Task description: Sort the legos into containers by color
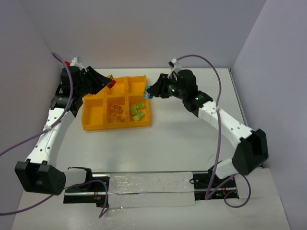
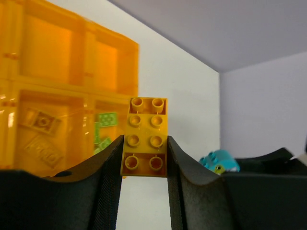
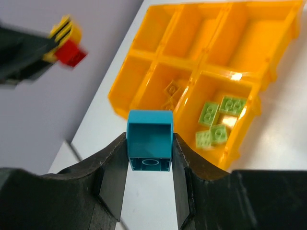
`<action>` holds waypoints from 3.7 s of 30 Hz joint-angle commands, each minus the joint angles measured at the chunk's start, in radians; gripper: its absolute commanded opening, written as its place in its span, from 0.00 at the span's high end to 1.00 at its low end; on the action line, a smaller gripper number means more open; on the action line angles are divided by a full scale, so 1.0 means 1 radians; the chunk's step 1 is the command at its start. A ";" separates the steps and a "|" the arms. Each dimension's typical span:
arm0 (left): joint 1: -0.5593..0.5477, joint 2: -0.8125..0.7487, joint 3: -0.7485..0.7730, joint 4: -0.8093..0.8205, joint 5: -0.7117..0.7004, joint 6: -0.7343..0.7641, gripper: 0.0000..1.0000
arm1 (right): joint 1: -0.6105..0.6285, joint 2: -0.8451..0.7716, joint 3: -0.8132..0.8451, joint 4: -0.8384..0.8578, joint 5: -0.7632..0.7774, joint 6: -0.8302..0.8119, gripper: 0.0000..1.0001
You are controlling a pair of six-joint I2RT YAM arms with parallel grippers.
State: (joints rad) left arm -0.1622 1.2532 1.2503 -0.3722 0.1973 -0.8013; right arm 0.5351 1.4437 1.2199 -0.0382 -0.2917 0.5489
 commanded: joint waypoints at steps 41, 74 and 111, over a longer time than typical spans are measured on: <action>0.047 -0.130 0.013 -0.199 -0.049 0.132 1.00 | 0.098 0.959 1.096 -0.365 0.345 -0.161 1.00; 0.142 0.046 -0.028 0.044 0.451 0.137 1.00 | 0.082 0.427 0.569 -0.171 -0.018 -0.172 0.22; 0.153 -0.008 -0.266 0.800 0.927 -0.289 1.00 | 0.121 0.271 0.236 0.349 -0.457 0.214 0.20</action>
State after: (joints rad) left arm -0.0055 1.2861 0.9760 0.3603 1.0909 -1.0798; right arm 0.6502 1.6937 1.3880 0.2401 -0.7342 0.7358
